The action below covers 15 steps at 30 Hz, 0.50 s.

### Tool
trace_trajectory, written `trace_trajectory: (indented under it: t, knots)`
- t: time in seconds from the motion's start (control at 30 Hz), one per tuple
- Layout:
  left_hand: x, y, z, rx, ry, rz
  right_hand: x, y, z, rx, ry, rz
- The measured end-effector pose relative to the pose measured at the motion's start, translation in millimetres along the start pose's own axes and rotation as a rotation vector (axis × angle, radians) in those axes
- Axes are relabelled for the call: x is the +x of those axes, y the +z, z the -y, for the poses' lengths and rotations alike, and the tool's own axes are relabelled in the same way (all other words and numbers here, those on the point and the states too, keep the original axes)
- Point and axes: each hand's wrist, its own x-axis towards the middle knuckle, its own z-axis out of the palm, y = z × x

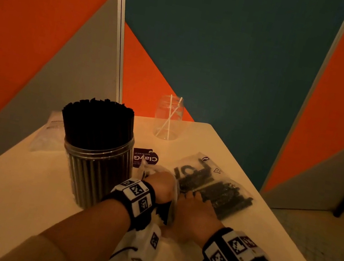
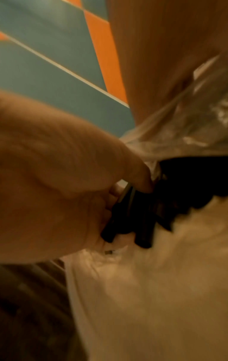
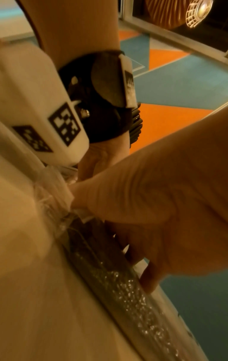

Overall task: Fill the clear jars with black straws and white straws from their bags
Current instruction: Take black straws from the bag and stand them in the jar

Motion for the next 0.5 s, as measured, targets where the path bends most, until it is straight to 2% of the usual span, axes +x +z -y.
trace_trajectory:
  t: [0.17, 0.5]
  knots:
    - [-2, 1, 2, 0.025, -0.052, 0.064, -1, 0, -2, 0.002, -0.012, -0.005]
    - [-49, -6, 24, 0.035, -0.077, -0.05, -9, -11, 0, -0.012, -0.02, -0.003]
